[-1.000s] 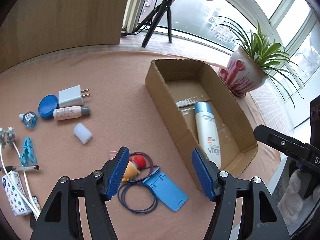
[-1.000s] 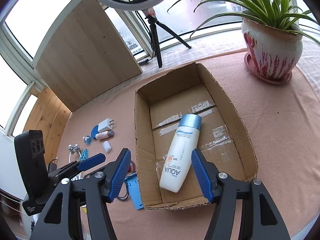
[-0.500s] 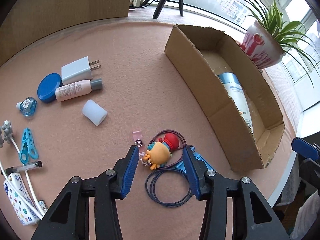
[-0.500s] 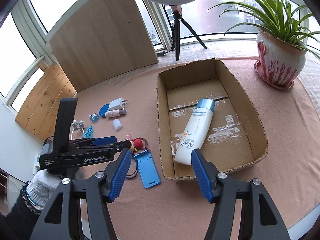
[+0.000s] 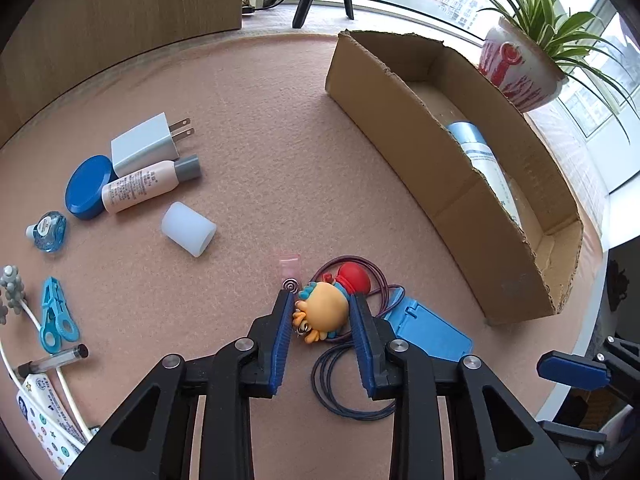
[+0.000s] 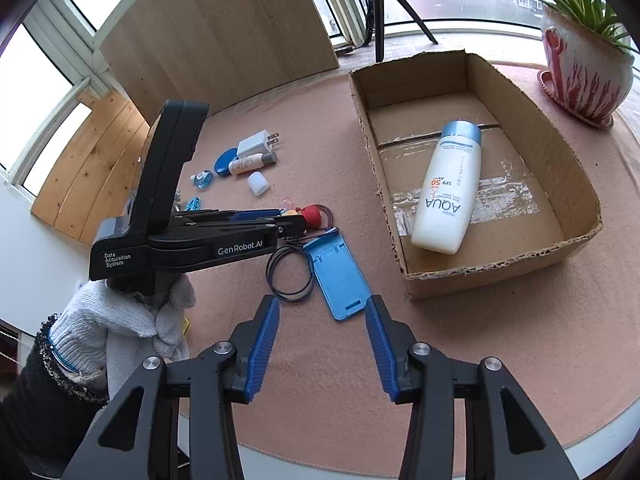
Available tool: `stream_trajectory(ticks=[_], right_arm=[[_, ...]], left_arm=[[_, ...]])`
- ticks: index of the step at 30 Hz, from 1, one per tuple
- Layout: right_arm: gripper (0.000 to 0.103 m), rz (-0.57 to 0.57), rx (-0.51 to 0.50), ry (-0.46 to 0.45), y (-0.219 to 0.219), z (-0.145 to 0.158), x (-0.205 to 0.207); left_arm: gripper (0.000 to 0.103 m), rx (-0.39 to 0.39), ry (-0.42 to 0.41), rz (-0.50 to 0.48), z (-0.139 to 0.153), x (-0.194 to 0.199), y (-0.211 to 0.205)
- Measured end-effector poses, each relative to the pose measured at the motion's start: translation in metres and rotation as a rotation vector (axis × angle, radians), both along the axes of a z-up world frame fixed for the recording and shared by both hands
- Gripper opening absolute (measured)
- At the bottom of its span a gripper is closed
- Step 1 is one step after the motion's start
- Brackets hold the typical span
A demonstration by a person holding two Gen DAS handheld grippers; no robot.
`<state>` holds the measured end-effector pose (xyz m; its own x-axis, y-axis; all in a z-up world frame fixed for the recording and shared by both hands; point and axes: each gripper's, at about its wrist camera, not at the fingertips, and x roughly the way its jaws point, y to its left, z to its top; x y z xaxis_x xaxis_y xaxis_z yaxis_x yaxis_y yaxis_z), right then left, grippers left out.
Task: Organize objects
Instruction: 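Move the left gripper to the toy figure keychain with red ball, then grasp the toy figure with the left gripper while the right gripper grasps the dark blue cable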
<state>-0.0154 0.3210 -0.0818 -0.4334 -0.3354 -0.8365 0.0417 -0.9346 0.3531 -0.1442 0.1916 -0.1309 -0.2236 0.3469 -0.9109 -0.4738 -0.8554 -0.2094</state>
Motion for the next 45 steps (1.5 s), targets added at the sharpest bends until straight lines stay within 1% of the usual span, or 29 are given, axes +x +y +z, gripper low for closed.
stream_trajectory(ticks=[3, 7, 10, 14, 18, 21, 23, 24, 26, 27, 29, 31, 34, 37, 39, 41, 43, 45], right_arm=[[0.040, 0.012, 0.014, -0.016, -0.011, -0.009, -0.003], [0.038, 0.020, 0.021, -0.037, -0.019, -0.018, -0.008], [0.038, 0.037, 0.032, -0.045, -0.027, -0.022, -0.011], [0.038, 0.065, 0.038, -0.058, -0.039, -0.031, -0.019], [0.031, 0.099, 0.035, -0.088, -0.053, -0.043, -0.029], [0.026, 0.128, 0.055, -0.110, -0.064, -0.054, -0.035], [0.026, 0.136, 0.076, -0.118, -0.068, -0.060, -0.037], [0.026, 0.136, 0.084, -0.106, -0.070, -0.060, -0.037], [0.027, 0.137, 0.080, -0.093, -0.070, -0.058, -0.039], [0.030, 0.143, 0.069, -0.097, -0.070, -0.058, -0.041], [0.032, 0.159, 0.070, -0.103, -0.072, -0.059, -0.042], [0.032, 0.187, 0.105, -0.101, -0.076, -0.059, -0.041], [0.032, 0.220, 0.188, -0.090, -0.083, -0.058, -0.038], [0.032, 0.205, 0.175, -0.106, -0.075, -0.057, -0.033], [0.032, 0.168, 0.166, -0.103, -0.066, -0.055, -0.031], [0.032, 0.135, 0.144, -0.103, -0.059, -0.053, -0.029], [0.032, 0.121, 0.156, -0.114, -0.056, -0.055, -0.030], [0.032, 0.092, 0.148, -0.121, -0.051, -0.056, -0.030]], left_arm=[[0.030, 0.003, 0.003, 0.003, 0.000, 0.001, -0.008], [0.030, 0.030, -0.014, 0.029, -0.001, 0.005, -0.024], [0.030, 0.097, -0.061, 0.064, -0.001, 0.009, -0.045], [0.030, 0.128, -0.059, 0.095, 0.005, 0.012, -0.069], [0.030, 0.144, -0.064, 0.151, 0.006, 0.011, -0.097], [0.030, 0.102, -0.045, 0.179, 0.003, 0.009, -0.111], [0.030, 0.098, -0.046, 0.181, 0.001, 0.009, -0.116], [0.030, 0.093, -0.042, 0.185, 0.000, 0.009, -0.117], [0.030, 0.093, -0.045, 0.188, -0.002, 0.008, -0.117], [0.030, 0.098, -0.047, 0.191, -0.003, 0.008, -0.117], [0.030, 0.109, -0.051, 0.188, -0.004, 0.010, -0.117], [0.030, 0.115, -0.056, 0.178, -0.004, 0.012, -0.117], [0.030, 0.102, -0.037, 0.155, -0.002, 0.018, -0.112], [0.031, 0.077, -0.022, 0.133, -0.003, 0.024, -0.107], [0.035, 0.055, -0.008, 0.127, -0.003, 0.027, -0.105], [0.036, 0.049, -0.007, 0.119, -0.005, 0.029, -0.104], [0.036, 0.049, -0.006, 0.122, -0.005, 0.029, -0.104], [0.036, 0.047, -0.002, 0.118, -0.005, 0.029, -0.104]])
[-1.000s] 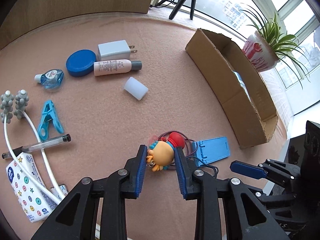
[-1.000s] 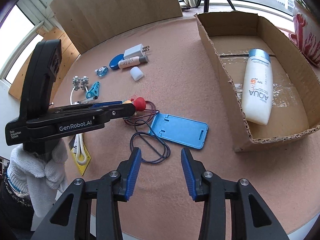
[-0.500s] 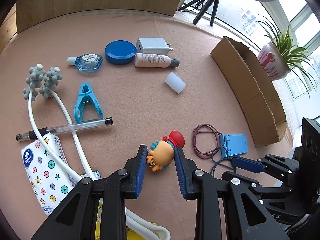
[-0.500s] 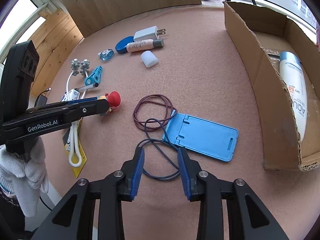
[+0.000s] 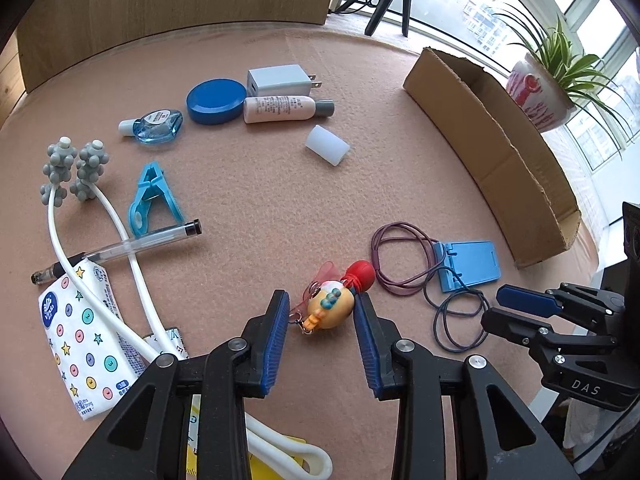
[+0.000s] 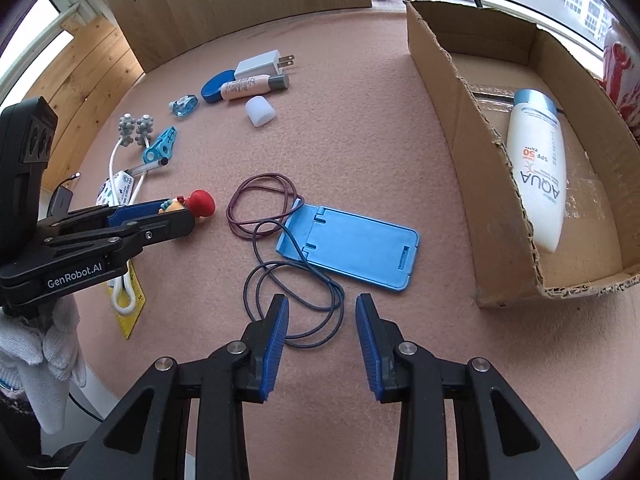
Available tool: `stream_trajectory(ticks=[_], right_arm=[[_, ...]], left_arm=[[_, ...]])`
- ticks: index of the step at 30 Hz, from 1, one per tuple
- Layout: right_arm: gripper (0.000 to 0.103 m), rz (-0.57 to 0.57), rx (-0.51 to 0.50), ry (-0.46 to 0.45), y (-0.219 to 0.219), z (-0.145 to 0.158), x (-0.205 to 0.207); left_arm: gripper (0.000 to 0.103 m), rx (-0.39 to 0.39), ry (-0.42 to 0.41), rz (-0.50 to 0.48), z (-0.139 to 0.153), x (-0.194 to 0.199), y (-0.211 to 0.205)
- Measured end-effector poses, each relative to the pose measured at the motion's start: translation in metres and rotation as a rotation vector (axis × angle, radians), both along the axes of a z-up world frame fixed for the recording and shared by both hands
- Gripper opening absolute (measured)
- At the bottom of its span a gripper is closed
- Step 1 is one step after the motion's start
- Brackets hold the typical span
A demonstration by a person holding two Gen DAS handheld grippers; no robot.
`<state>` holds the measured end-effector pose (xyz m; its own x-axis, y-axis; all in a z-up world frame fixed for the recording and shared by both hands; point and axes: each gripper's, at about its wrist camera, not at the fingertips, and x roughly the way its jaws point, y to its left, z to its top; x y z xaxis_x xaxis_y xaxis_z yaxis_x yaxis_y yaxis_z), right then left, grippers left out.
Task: Organize objects
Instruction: 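Grasp the toy figure with the left gripper while the right gripper grasps the dark blue cable, then carry the toy into the box with the left gripper while the right gripper drops the cable there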
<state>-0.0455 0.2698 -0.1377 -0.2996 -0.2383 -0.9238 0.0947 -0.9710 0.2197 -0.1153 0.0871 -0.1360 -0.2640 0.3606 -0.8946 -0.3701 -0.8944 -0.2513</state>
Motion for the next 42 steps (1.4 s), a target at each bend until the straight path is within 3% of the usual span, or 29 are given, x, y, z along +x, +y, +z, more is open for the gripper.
stream_trajectory(ticks=[9, 10, 13, 14, 20, 25, 31, 42], right_arm=[[0.030, 0.028, 0.048, -0.009, -0.011, -0.006, -0.005], [0.028, 0.034, 0.064, 0.002, -0.014, -0.006, -0.006], [0.006, 0.074, 0.072, 0.001, -0.024, -0.007, -0.007], [0.005, 0.084, 0.067, -0.004, -0.026, -0.008, -0.007], [0.004, 0.063, 0.031, 0.032, -0.021, 0.004, 0.000], [0.004, 0.034, -0.004, 0.089, -0.006, 0.030, 0.002], [0.004, -0.017, -0.034, 0.177, 0.016, 0.067, 0.003], [0.004, -0.184, 0.002, 0.299, 0.091, 0.113, 0.001]], left_arm=[[0.036, -0.014, 0.004, 0.000, -0.002, 0.003, 0.004], [0.035, -0.012, 0.004, 0.001, -0.002, 0.003, 0.004], [0.031, 0.003, -0.003, 0.018, -0.003, 0.006, 0.001], [0.030, 0.008, -0.006, 0.024, -0.002, 0.006, 0.000], [0.025, 0.038, -0.016, 0.050, 0.004, 0.004, -0.005], [0.025, 0.073, -0.029, 0.073, 0.009, 0.003, -0.008], [0.025, 0.088, 0.010, 0.068, 0.030, 0.003, 0.000], [0.025, 0.179, 0.094, -0.038, 0.079, -0.006, 0.076]])
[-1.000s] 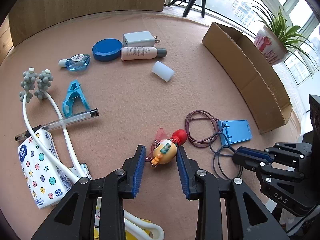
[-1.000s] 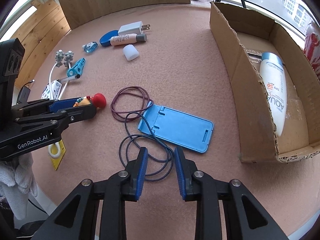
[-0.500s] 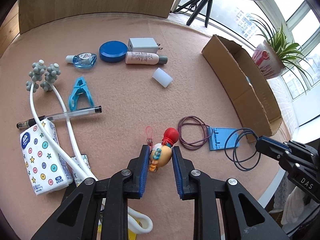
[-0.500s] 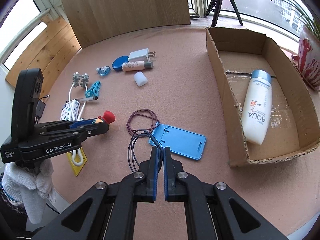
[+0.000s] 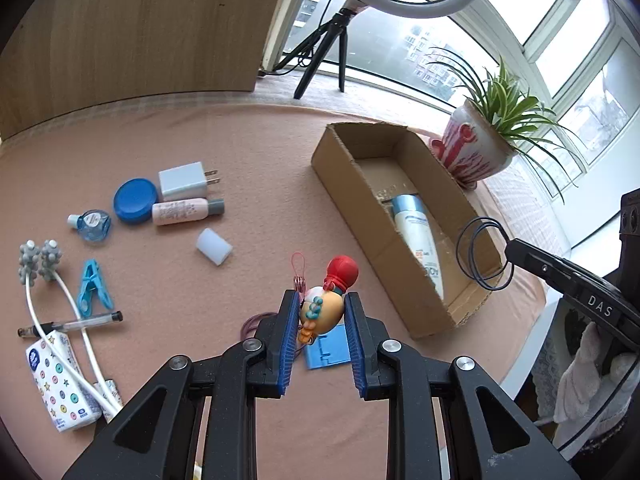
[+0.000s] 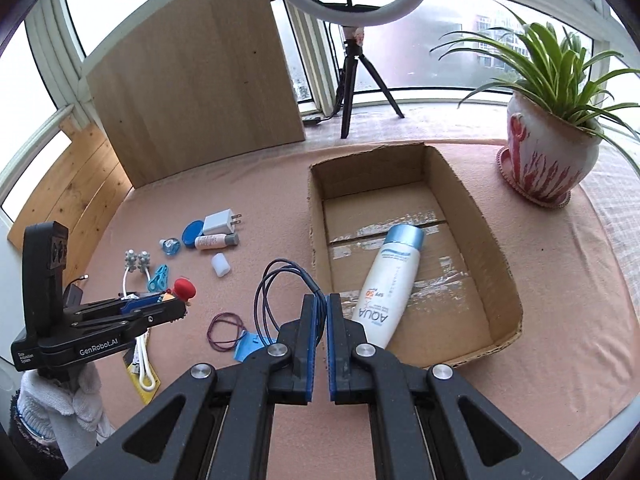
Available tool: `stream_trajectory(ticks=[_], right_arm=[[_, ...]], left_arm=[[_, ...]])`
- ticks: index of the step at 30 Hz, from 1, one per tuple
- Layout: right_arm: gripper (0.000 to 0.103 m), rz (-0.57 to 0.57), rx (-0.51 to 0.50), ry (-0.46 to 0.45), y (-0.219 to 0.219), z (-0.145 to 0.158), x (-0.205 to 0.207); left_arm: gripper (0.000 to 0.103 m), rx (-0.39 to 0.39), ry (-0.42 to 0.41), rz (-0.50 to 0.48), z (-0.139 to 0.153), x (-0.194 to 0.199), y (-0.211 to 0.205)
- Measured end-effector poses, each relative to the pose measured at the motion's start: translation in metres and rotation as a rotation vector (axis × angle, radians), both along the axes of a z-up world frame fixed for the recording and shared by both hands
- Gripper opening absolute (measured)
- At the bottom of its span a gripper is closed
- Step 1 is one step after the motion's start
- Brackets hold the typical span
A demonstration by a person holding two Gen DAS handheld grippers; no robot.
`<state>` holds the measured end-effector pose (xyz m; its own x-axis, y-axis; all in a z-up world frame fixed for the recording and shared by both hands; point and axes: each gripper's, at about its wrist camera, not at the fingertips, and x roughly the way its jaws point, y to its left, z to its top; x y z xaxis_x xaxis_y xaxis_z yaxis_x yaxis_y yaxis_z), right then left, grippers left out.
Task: Organize objects
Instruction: 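Carry the toy into the box with the left gripper while the right gripper drops the cable there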
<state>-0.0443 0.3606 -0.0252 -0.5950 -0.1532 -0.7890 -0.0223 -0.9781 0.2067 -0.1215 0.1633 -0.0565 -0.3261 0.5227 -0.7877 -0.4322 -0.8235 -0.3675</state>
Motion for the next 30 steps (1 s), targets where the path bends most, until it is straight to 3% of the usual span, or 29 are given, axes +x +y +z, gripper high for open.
stream_trajectory(ticks=[12, 21, 22, 23, 24, 25, 26, 27, 30], right_arm=[[0.004, -0.115, -0.001, -0.016, 0.071, -0.011, -0.015], [0.005, -0.127, -0.003, -0.035, 0.095, -0.021, -0.024], [0.006, -0.119, -0.002, -0.036, 0.095, -0.021, -0.025], [0.008, -0.111, 0.000, -0.037, 0.095, -0.022, -0.025], [0.023, -0.102, 0.003, -0.045, 0.094, -0.024, -0.026], [0.033, -0.099, 0.009, -0.051, 0.093, -0.025, -0.026], [0.052, -0.103, 0.013, -0.044, 0.093, -0.025, -0.025], [0.058, -0.108, 0.016, -0.028, 0.092, -0.024, -0.023], [0.058, -0.100, 0.019, -0.012, 0.088, -0.021, -0.021]], left_arm=[[0.025, 0.011, 0.036, -0.108, 0.017, -0.005, 0.106], [0.025, -0.006, 0.032, -0.102, 0.007, -0.014, 0.131], [0.030, -0.008, 0.034, -0.091, 0.008, -0.014, 0.130], [0.047, -0.007, 0.030, -0.075, 0.008, -0.015, 0.127], [0.054, 0.002, 0.032, -0.060, 0.009, -0.016, 0.124], [0.057, 0.011, 0.042, -0.046, 0.011, -0.016, 0.119], [0.057, 0.011, 0.048, -0.033, 0.013, -0.016, 0.115], [0.057, 0.009, 0.047, -0.025, 0.013, -0.017, 0.111], [0.057, 0.005, 0.043, -0.008, 0.014, -0.018, 0.099]])
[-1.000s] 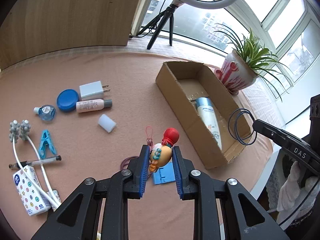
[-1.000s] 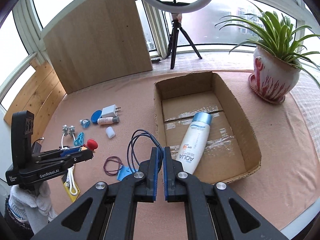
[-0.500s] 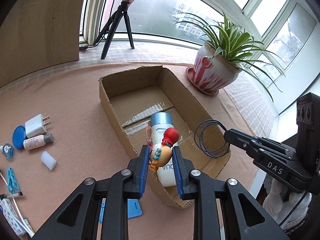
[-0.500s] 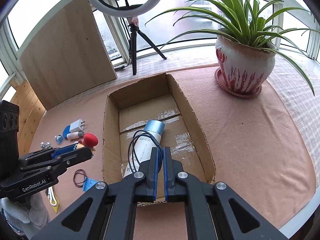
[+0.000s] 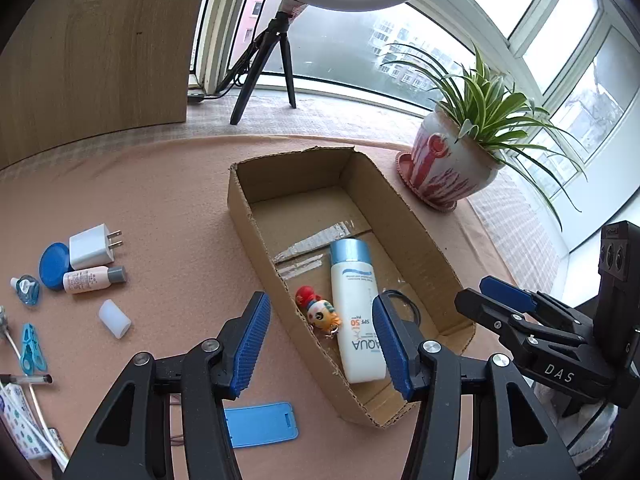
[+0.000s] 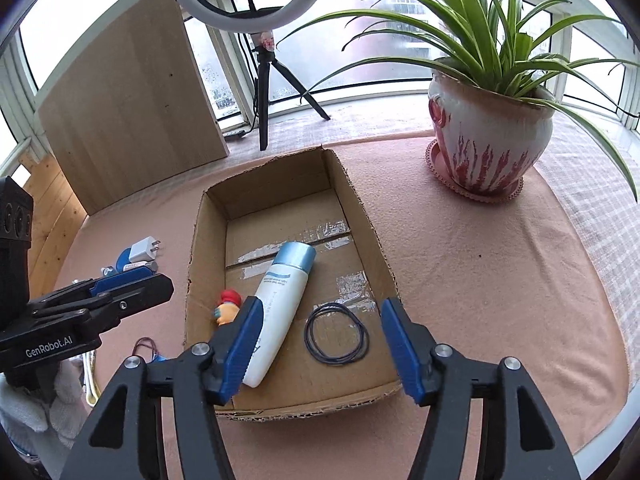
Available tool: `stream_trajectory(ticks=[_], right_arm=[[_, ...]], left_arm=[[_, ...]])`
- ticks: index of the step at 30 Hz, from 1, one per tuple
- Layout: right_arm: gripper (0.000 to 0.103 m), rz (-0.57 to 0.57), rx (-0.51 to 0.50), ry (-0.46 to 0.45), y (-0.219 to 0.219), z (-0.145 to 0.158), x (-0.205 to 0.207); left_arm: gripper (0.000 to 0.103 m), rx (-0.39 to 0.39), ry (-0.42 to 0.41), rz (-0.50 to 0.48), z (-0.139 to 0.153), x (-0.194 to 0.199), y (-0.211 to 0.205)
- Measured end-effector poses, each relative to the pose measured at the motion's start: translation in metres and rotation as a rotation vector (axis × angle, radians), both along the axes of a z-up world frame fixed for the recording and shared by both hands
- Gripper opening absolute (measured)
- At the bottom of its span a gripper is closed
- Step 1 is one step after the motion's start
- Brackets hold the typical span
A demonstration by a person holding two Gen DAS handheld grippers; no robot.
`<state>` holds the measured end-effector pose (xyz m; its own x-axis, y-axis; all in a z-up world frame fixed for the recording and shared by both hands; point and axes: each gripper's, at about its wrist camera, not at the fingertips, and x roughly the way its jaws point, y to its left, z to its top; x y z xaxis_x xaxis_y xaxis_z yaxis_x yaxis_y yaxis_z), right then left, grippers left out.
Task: Organize objects
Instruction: 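Carry the toy into the box with the left gripper while the right gripper drops the cable there, then move the left gripper to the purple rubber bands while the right gripper approaches the white cylinder cap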
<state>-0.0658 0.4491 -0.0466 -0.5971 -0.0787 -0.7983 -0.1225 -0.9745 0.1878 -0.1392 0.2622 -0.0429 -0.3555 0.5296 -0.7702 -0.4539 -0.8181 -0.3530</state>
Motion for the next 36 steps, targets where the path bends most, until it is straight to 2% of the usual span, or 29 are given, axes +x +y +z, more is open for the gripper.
stream_trajectory(ticks=[12, 21, 24, 29, 32, 36], right_arm=[[0.058, 0.063, -0.060, 0.009, -0.037, 0.008, 0.005], [0.058, 0.223, -0.129, -0.012, -0.095, 0.004, 0.010], [0.058, 0.300, -0.124, -0.038, -0.121, -0.004, 0.013], [0.056, 0.377, -0.097, -0.095, -0.155, -0.022, 0.020], [0.052, 0.394, -0.083, -0.135, -0.167, -0.036, 0.022], [0.051, 0.387, -0.069, -0.163, -0.173, -0.048, 0.026]], left_arm=[[0.057, -0.003, -0.018, 0.116, 0.002, 0.008, -0.081], [0.056, -0.047, -0.058, 0.201, -0.020, 0.007, -0.145], [0.055, -0.069, -0.093, 0.196, -0.038, 0.008, -0.152], [0.035, -0.102, -0.152, 0.152, -0.068, 0.013, -0.148], [0.033, -0.119, -0.169, 0.119, -0.079, 0.015, -0.140], [0.033, -0.158, -0.165, 0.100, -0.086, 0.015, -0.131]])
